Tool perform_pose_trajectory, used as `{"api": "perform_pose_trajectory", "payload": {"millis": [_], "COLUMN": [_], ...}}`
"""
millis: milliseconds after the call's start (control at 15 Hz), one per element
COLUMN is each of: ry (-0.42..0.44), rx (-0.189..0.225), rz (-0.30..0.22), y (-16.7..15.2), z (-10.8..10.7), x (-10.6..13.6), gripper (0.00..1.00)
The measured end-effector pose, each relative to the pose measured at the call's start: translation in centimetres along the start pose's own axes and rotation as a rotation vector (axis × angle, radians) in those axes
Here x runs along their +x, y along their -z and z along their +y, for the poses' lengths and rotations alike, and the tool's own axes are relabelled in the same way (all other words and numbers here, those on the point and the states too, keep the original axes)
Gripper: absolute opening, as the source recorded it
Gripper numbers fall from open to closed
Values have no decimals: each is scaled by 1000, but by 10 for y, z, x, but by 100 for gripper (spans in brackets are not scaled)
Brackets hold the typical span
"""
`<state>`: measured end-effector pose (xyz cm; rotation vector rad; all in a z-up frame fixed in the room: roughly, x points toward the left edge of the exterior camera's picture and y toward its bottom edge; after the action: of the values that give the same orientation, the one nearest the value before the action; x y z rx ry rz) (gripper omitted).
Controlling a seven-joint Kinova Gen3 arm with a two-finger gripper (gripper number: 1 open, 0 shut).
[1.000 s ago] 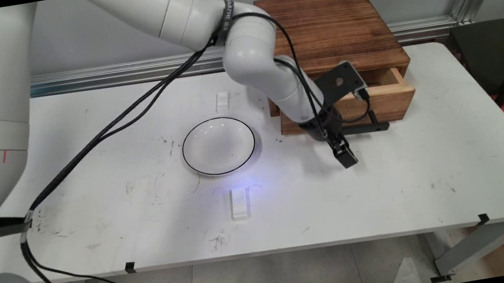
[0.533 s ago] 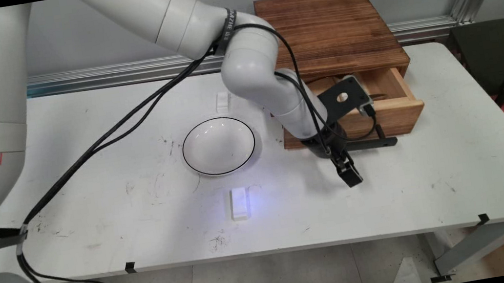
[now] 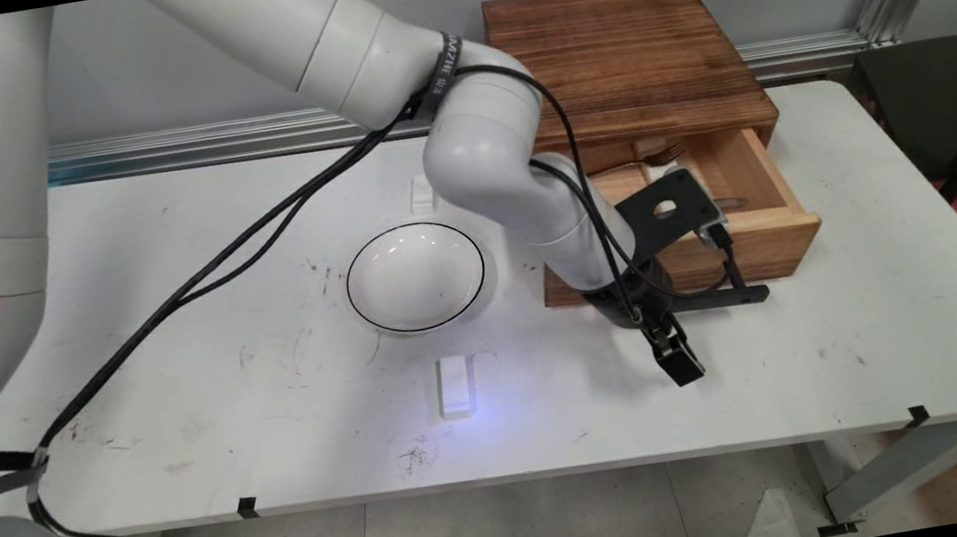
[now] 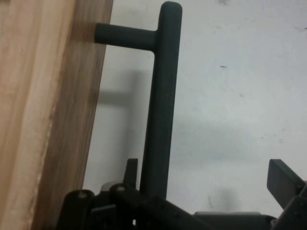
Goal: Open the drawer
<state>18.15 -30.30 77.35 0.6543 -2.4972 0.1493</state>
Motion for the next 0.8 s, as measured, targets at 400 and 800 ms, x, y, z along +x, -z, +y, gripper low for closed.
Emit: {"api": "perform_pose_trajectory", "payload": {"millis": [400,800], "ry": [-4,-12], "rx": [-9,-16], "rz": [0,1], "y": [-1,-2], "z": [20,41], "x": [-1,-2], "gripper": [100,100]}}
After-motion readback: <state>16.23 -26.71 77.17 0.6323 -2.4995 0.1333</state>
